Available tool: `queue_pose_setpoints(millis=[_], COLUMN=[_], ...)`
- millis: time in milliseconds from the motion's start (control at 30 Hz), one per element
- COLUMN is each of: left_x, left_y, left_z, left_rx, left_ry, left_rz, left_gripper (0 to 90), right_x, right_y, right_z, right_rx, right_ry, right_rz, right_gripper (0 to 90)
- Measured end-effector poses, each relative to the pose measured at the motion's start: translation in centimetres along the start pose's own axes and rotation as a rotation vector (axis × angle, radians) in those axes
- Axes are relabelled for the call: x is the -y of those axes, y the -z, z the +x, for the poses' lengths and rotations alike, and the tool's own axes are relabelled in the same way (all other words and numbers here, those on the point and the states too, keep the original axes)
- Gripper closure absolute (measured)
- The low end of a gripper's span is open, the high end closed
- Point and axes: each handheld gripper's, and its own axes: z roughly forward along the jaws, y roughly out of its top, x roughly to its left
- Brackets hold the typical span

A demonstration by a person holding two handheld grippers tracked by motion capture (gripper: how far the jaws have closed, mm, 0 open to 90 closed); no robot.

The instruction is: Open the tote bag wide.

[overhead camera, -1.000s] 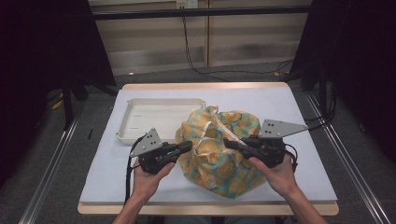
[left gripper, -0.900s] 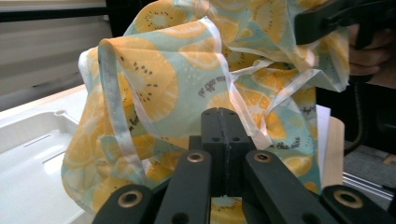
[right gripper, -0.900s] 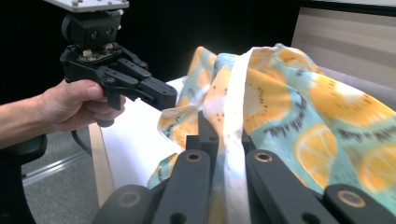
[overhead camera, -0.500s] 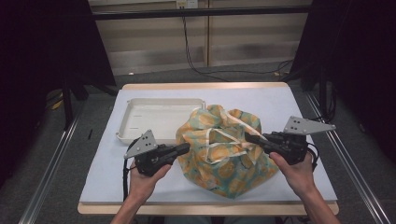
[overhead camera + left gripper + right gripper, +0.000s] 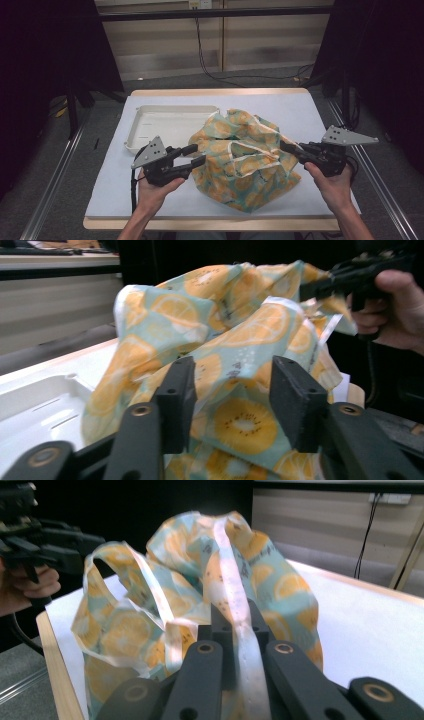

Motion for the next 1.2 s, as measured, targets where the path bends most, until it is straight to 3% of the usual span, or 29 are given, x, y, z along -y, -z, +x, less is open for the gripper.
queue_pose_setpoints(millis=[100,133,200,233,267,333,367,400,433,567,667,767,900,1067,1133,1167,1200], left_x=[-0.2,-0.6,-1.0,-1.2,-1.6,-2.0,-2.0,-2.0,-1.8,-1.5,-1.2,-0.9,-0.8,-0.8,-0.6,-0.6,-0.5], left_y=[-0.7,-1.4,-1.8,-2.2,-2.7,-3.7,-4.2,-4.6,-4.8,-5.4,-5.5,-5.4,-5.4,-4.9,-4.2,-4.2,-4.0], left_z=[-0.3,-0.6,-0.7,-0.8,-0.8,-0.7,-0.6,-0.5,-0.5,-0.9,-1.5,-2.2,-3.3,-4.2,-5.2,-5.2,-5.5], left_rx=[0.014,0.025,0.018,0.037,0.053,0.041,0.055,0.073,0.079,0.155,0.170,0.190,0.225,0.255,0.274,0.274,0.281], left_ry=[-0.006,-0.041,-0.052,-0.053,-0.061,-0.105,-0.095,-0.085,-0.089,-0.082,-0.088,-0.077,-0.105,-0.119,-0.133,-0.133,-0.137], left_rz=[-0.003,0.020,0.027,0.011,0.024,0.073,0.082,0.097,0.105,0.120,0.156,0.147,0.179,0.190,0.204,0.204,0.208], left_gripper=[46.5,46.2,43.5,43.5,43.5,41.6,41.8,51.9,51.9,89.9,90.0,90.0,90.0,90.0,90.0,90.0,90.0], right_x=[0.7,1.4,1.9,1.9,2.0,2.1,2.0,1.6,1.6,0.0,-0.8,-2.0,-3.9,-4.8,-4.5,-4.5,-4.1], right_y=[0.1,0.3,0.4,0.4,0.4,0.4,0.4,0.5,0.5,0.6,0.4,-0.1,-1.5,-3.1,-3.7,-3.7,-3.5], right_z=[-0.1,-0.1,-0.2,-0.2,-0.2,-0.2,-0.1,-0.1,-0.1,0.3,0.5,0.9,1.6,1.5,1.0,1.0,0.4], right_rx=[0.002,0.002,-0.005,-0.005,-0.009,-0.018,-0.017,-0.015,-0.015,-0.032,-0.032,-0.038,-0.049,-0.045,-0.044,-0.044,-0.037], right_ry=[0.008,0.006,0.001,0.001,-0.002,-0.004,0.001,0.013,0.013,0.027,0.036,0.052,0.081,0.085,0.079,0.079,0.049], right_rz=[0.026,0.041,0.048,0.048,0.050,0.051,0.049,0.041,0.041,0.015,0.010,0.005,-0.001,0.022,0.035,0.035,0.008], right_gripper=[86.9,86.9,86.9,86.9,86.8,83.5,80.5,72.7,72.7,59.2,52.1,48.9,44.1,49.0,73.6,73.6,83.4])
